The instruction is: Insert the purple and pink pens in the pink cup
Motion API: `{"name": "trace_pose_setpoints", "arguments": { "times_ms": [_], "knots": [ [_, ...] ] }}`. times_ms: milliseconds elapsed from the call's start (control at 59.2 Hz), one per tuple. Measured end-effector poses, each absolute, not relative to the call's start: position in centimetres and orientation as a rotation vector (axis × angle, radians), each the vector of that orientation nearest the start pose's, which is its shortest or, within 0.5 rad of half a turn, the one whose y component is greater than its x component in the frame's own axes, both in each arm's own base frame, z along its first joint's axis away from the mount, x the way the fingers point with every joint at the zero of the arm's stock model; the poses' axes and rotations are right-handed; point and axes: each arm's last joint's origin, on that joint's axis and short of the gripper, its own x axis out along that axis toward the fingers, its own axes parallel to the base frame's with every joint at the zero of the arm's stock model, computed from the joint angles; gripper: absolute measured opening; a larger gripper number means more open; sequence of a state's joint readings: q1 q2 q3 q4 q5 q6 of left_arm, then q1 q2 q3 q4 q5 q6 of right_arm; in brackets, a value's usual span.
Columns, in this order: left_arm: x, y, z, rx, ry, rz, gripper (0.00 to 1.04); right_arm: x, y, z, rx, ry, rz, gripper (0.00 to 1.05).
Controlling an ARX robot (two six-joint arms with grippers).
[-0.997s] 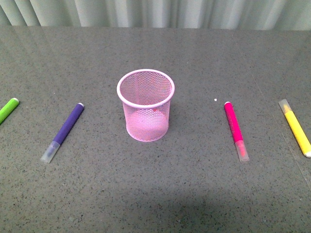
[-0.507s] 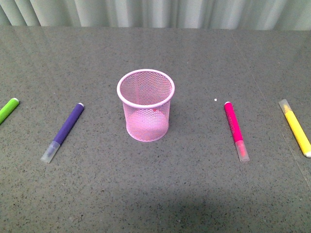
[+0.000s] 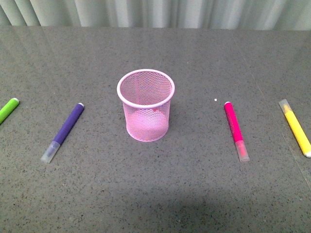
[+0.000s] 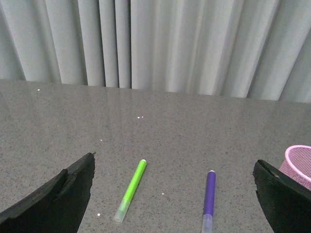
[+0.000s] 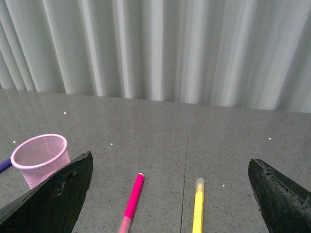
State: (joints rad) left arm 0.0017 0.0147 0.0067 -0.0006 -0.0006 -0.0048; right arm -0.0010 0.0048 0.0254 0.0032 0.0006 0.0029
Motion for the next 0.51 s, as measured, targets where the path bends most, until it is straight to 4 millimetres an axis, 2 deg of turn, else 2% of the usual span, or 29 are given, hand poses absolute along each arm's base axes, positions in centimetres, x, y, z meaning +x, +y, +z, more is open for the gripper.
{"name": "trace_pose_setpoints", "arguments": {
  "times_ms": [253, 287, 422, 507],
  "knots": [
    [9.8, 0.0, 16.5, -0.005, 0.009, 0.002, 0.97, 9.6, 0.0, 17.2, 0.003, -0.024, -0.001, 0.97],
    [9.9, 0.0, 16.3, -0.023, 0.067, 0.025, 0.97, 9.6, 0.0, 17.2, 0.003, -0.024, -0.001, 0.97],
    [10.5, 0.6, 17.4, -0.175, 0.588, 0.15, 0.97, 9.6, 0.0, 17.2, 0.003, -0.024, 0.0, 0.97],
    [12.2, 0.8, 18.8, -0.194, 0.665, 0.12, 0.97, 9.6, 0.0, 17.2, 0.003, -0.024, -0.001, 0.97]
  ]
}}
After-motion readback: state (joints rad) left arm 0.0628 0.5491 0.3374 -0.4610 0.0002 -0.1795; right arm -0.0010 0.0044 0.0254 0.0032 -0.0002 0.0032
